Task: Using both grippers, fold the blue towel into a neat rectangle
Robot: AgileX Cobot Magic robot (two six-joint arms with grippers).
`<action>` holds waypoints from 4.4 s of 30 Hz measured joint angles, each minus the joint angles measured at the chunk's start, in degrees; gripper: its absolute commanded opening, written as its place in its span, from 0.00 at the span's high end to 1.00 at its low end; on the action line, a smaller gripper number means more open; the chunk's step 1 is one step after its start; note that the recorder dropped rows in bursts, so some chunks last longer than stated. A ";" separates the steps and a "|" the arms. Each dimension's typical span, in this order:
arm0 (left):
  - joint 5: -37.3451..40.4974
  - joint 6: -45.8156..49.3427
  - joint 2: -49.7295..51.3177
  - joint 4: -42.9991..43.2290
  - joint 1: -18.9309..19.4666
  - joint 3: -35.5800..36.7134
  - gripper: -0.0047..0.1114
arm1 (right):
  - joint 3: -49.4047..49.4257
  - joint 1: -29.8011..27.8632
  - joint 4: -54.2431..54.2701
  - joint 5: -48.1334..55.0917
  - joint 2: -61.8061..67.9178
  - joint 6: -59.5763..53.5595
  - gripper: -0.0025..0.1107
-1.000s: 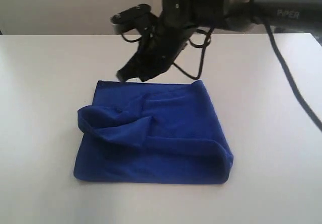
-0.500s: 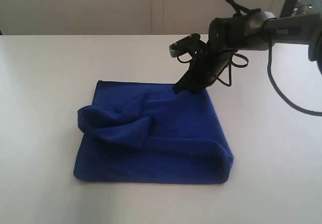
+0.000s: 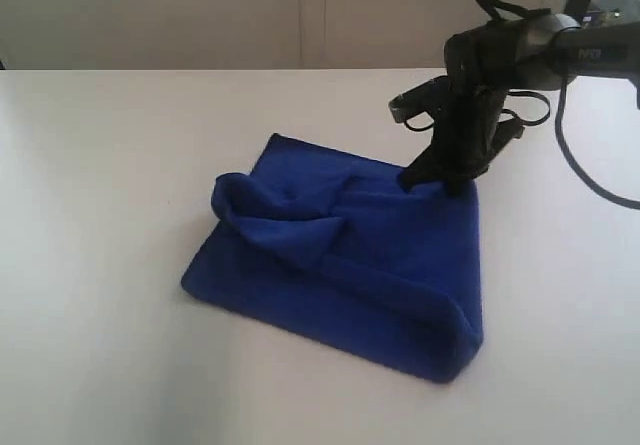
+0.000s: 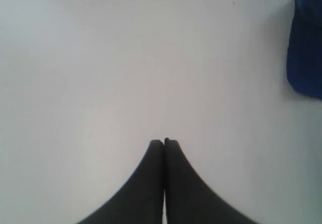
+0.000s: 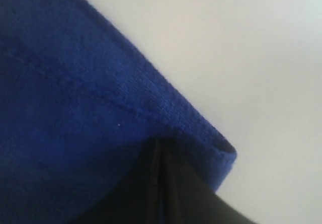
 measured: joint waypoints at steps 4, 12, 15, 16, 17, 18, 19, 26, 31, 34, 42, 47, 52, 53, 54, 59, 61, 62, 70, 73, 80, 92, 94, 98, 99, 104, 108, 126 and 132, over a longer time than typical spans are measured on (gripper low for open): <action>0.00 0.00 0.00 0.00 0.00 0.00 0.96 | 0.53 -0.34 -1.04 9.49 -0.74 0.37 0.98; 0.00 0.00 0.00 0.00 0.00 0.00 0.96 | 10.26 -0.33 -1.04 15.78 -7.08 1.68 0.98; 0.00 0.00 0.00 0.00 0.00 0.00 0.96 | 14.20 -0.33 -0.89 13.97 -10.25 2.61 0.98; 0.00 0.00 0.00 0.00 0.00 0.00 0.96 | 15.24 -0.33 -0.59 12.92 -11.38 2.73 0.98; 0.00 0.00 0.00 0.00 0.00 0.00 0.96 | 16.00 -0.21 0.03 11.58 -13.00 2.87 0.98; 0.00 0.00 0.00 0.00 0.00 0.00 0.96 | 16.35 0.08 0.51 10.28 -14.79 2.87 0.98; 0.00 0.00 0.00 0.00 0.00 0.00 0.96 | 16.78 0.56 1.53 8.95 -16.70 2.87 0.98; 0.00 0.00 0.00 0.00 0.00 0.00 0.96 | 16.98 12.45 8.73 3.81 -24.64 -1.40 0.98; 0.00 0.00 0.00 0.00 0.00 0.00 0.96 | 17.12 21.57 12.56 0.14 -21.74 -2.89 0.98; 0.00 0.00 0.00 0.00 0.00 0.00 0.96 | 17.12 25.39 15.83 -3.34 -18.87 -4.47 0.98; 0.00 0.00 0.00 0.00 0.00 0.00 0.96 | 10.63 29.46 17.80 -6.59 -10.32 -5.20 0.98; 0.00 0.00 0.00 0.00 0.00 0.00 0.96 | 5.64 30.41 18.99 -7.07 -4.65 -5.20 0.98; 0.00 0.00 0.00 0.00 0.00 0.00 0.96 | 3.66 30.41 19.50 -7.16 -2.45 -5.29 0.98; 0.00 0.00 0.00 0.00 0.00 0.00 0.96 | 3.13 30.41 19.76 -7.41 -2.18 -5.29 0.98; 0.00 0.00 0.00 0.00 0.00 0.00 0.96 | 1.90 30.41 20.35 -8.28 -1.34 -5.29 0.98; 0.00 0.00 0.00 0.00 0.00 0.00 0.96 | -5.07 30.41 22.11 -12.74 3.95 -3.57 0.98; 0.00 0.00 0.00 0.00 0.00 0.00 0.96 | -8.07 30.41 22.33 -15.39 6.08 -1.47 0.98; 0.00 0.00 0.00 0.00 0.00 0.00 0.96 | -9.64 30.41 22.33 -17.16 7.09 -0.34 0.98; 0.00 0.00 0.00 0.00 0.00 0.00 0.96 | -18.11 28.87 23.00 -23.37 13.13 6.96 0.98; 0.00 0.00 0.00 0.00 0.00 0.00 0.96 | -20.13 28.24 23.51 -20.77 13.28 7.22 0.98; 0.00 0.00 0.00 0.00 0.00 0.00 0.96 | -20.78 27.00 20.36 -9.40 4.20 4.33 0.98; 0.00 0.00 0.00 0.00 0.00 0.00 0.96 | -16.87 11.63 18.41 -2.84 1.85 -0.39 0.98; 0.00 0.00 0.00 0.00 0.00 0.00 0.96 | -16.62 10.52 18.41 -4.71 2.44 -0.63 0.98; 0.00 0.00 0.00 0.00 0.00 0.00 0.96 | -16.63 8.74 18.75 -8.86 3.61 -0.91 0.98; 0.00 0.00 0.00 0.00 0.00 0.00 0.96 | -16.63 8.28 18.87 -9.86 3.77 -1.02 0.98; 0.00 0.00 0.00 0.00 0.00 0.00 0.96 | -16.63 7.27 19.32 -13.32 6.03 -2.25 0.98; 0.00 0.00 0.00 0.00 0.00 0.00 0.96 | -16.63 7.16 19.56 -15.61 7.94 -2.81 0.98; 0.00 0.00 0.00 0.00 0.00 0.00 0.96 | -16.63 3.69 18.84 -19.70 11.50 -4.87 0.98; 0.00 0.00 0.00 0.00 0.00 0.00 0.96 | -16.63 0.64 16.50 -16.41 11.26 -0.73 0.98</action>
